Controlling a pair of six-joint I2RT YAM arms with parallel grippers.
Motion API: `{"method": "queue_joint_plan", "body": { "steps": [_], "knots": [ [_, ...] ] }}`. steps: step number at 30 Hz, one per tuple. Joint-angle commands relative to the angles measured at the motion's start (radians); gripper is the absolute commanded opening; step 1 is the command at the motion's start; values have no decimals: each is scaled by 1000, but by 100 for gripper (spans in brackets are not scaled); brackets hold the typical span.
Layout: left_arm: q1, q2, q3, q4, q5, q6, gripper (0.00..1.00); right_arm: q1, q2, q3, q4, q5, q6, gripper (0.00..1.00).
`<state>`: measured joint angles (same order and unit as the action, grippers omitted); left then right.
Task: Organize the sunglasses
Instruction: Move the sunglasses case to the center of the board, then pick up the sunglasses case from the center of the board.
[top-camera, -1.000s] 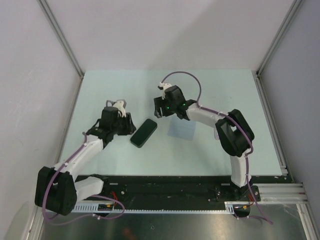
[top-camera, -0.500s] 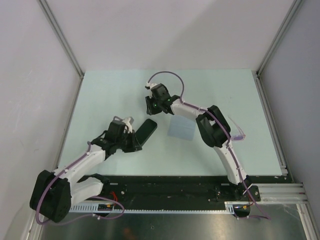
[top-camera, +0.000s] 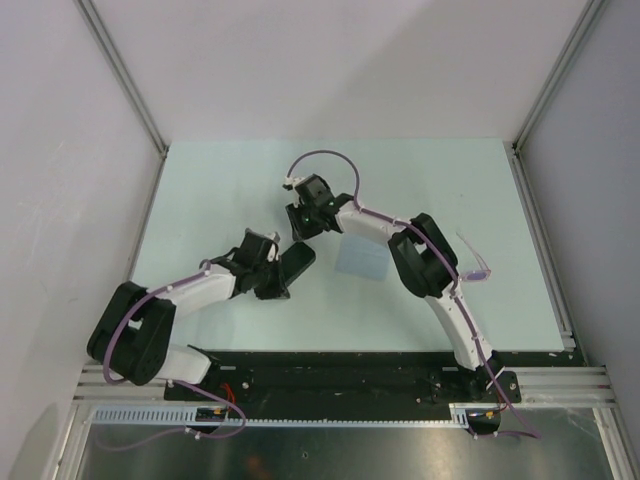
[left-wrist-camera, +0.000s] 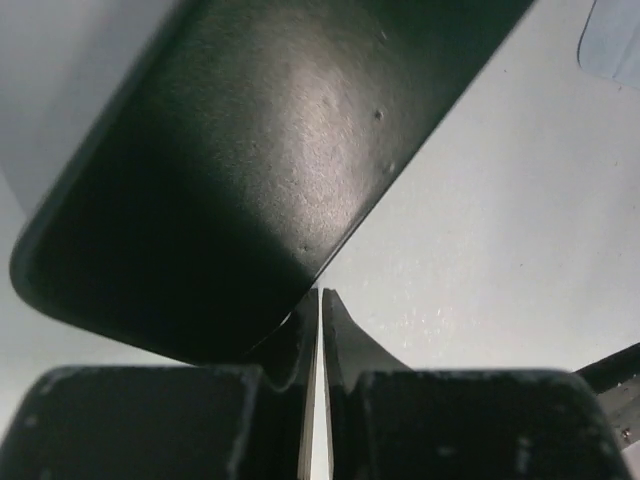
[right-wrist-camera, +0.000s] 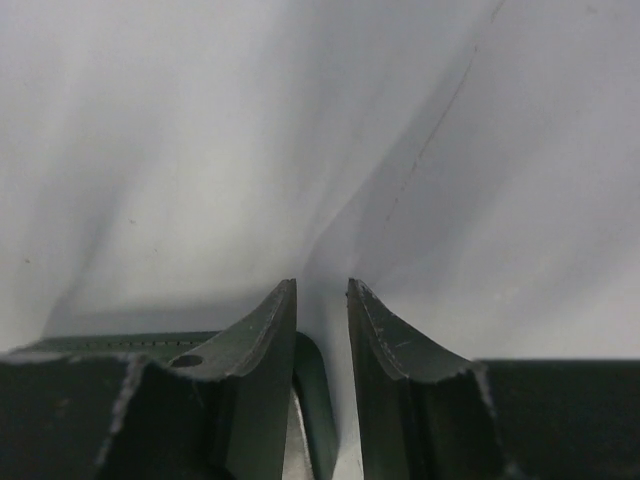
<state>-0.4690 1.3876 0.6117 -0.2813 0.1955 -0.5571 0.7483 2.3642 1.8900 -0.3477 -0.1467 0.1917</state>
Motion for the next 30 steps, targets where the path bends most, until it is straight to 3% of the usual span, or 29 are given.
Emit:
{"method": "queue_joint_plan", "body": {
  "steps": [1, 8, 12, 17, 23, 24, 25, 30],
  "knots": [
    [4, -13, 26, 42, -103, -76, 7, -7, -49, -37, -140, 1, -32, 33],
    [15, -47, 0, 48, -194, -106, 7, 9, -213, -268, -111, 2, -34, 35],
    [49, -52, 16, 57, -222, -96, 10, 60, -298, -379, -99, 97, -61, 36],
    [81, -55, 45, 56, -214, -70, 16, 102, -356, -391, -74, 190, -15, 43],
    [159, -97, 33, 53, -206, -53, 28, 111, -417, -373, -54, 281, -8, 69],
    [170, -107, 30, 51, -205, -55, 31, 114, -422, -376, -48, 285, -18, 89],
    [181, -116, 25, 47, -209, -58, 33, 118, -427, -374, -43, 298, -29, 96],
    [254, -182, 28, -10, -283, -73, 48, 193, -383, -304, -72, 302, -119, 100]
  ]
}}
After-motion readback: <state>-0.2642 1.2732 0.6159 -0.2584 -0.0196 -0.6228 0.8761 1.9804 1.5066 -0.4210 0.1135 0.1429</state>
